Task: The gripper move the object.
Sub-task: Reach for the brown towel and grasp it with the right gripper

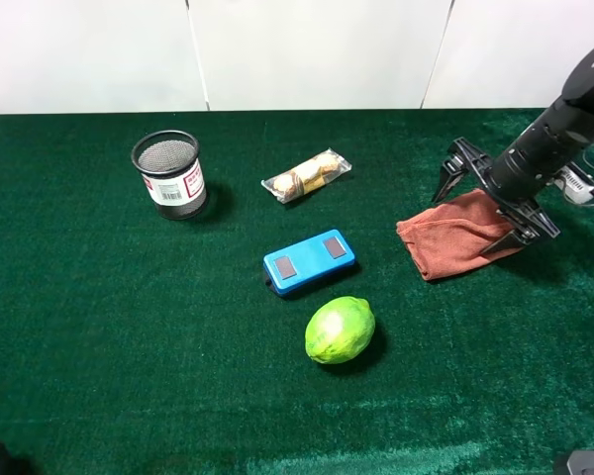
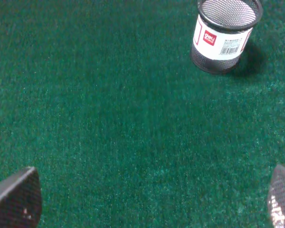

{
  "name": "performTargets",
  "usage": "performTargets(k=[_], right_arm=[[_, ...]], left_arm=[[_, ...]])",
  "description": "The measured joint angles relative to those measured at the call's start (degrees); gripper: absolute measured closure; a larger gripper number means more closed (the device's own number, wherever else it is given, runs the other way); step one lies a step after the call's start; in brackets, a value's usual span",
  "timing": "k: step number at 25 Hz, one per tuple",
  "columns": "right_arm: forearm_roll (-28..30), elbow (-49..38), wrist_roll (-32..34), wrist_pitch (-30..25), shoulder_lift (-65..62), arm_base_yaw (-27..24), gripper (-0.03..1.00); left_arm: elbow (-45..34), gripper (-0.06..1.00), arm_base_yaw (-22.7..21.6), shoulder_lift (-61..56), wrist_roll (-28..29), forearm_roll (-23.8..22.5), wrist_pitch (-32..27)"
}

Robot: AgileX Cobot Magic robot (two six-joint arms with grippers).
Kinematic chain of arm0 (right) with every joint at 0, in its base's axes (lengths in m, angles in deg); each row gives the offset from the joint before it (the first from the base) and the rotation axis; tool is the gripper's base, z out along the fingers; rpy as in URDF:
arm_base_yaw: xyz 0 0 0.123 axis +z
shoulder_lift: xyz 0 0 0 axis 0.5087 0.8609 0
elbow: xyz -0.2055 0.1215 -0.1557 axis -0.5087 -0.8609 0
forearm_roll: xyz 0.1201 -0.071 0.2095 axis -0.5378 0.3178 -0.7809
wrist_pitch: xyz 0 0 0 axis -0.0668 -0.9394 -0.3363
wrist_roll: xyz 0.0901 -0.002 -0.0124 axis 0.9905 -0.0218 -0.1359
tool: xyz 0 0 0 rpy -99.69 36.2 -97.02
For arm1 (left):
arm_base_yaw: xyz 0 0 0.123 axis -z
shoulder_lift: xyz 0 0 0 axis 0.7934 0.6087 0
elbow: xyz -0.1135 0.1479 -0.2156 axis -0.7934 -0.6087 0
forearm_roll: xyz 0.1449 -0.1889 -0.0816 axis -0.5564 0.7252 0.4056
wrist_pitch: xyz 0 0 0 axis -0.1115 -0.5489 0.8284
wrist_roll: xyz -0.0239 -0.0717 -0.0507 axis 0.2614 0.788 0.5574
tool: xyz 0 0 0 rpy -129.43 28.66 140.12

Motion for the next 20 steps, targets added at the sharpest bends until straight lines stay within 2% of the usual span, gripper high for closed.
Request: performTargets(k=[5,7,17,20], right_arm=[[0.6,0.4,0.0,-0.9,0.3,0.0,0.27],[0.8,0.6,0.0,-1.5,0.3,0.0,0.3],[2.0,0.6,0.0,-3.7,0.3,0.0,0.88],[2.1,0.7,0.0,-3.9,0.3,0.0,0.9]], left_arm=[[0.0,-0.02,0.0,0.0,0.0,0.0,0.0],[0.0,-0.02,0.0,0.0,0.0,0.0,0.0],[0.0,-0.02,0.0,0.0,0.0,0.0,0.0],[0.0,-0.02,0.0,0.0,0.0,0.0,0.0]])
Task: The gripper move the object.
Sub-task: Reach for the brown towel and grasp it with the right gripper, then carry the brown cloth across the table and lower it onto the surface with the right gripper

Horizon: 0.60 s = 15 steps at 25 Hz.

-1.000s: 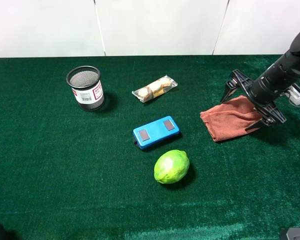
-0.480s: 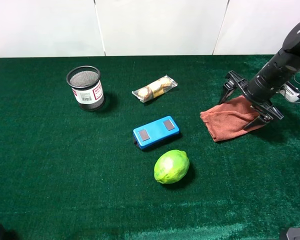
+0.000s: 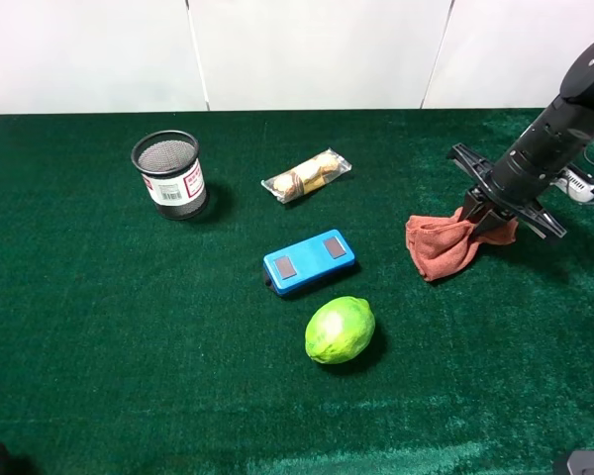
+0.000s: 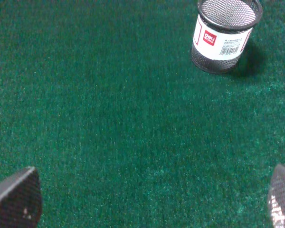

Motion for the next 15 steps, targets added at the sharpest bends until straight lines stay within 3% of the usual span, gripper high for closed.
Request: performTargets(k=[15], right_arm=[[0.0,0.0,0.0,-1.7,-1.4,0.0,0.9]], left_arm=[[0.0,-0.02,0.0,0.0,0.0,0.0,0.0]])
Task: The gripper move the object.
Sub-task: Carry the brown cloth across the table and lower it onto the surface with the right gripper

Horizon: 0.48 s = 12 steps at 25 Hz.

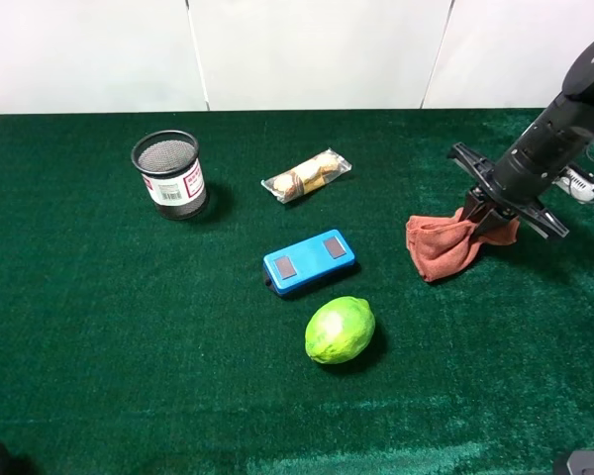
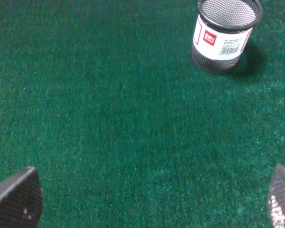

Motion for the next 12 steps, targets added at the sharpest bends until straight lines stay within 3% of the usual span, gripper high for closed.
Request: performTargets(k=[12], right_arm=[[2.6,0.0,0.0,-5.3,-7.7,0.0,0.9]], left_arm=[[0.0,-0.02,0.0,0.0,0.0,0.0,0.0]])
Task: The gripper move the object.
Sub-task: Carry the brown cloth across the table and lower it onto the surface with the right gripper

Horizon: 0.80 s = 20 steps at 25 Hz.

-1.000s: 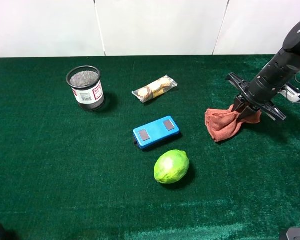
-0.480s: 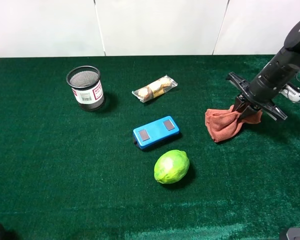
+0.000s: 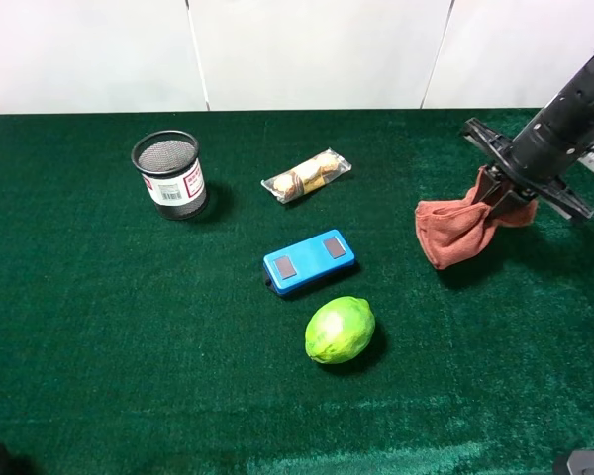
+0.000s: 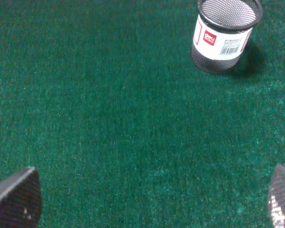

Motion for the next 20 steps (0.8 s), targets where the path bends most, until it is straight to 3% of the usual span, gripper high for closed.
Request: performTargets(k=[20], right_arm=[[2.3,0.0,-3.5,-11.5,-11.6,0.0,0.9]], left_arm=[[0.0,-0.02,0.0,0.0,0.0,0.0,0.0]])
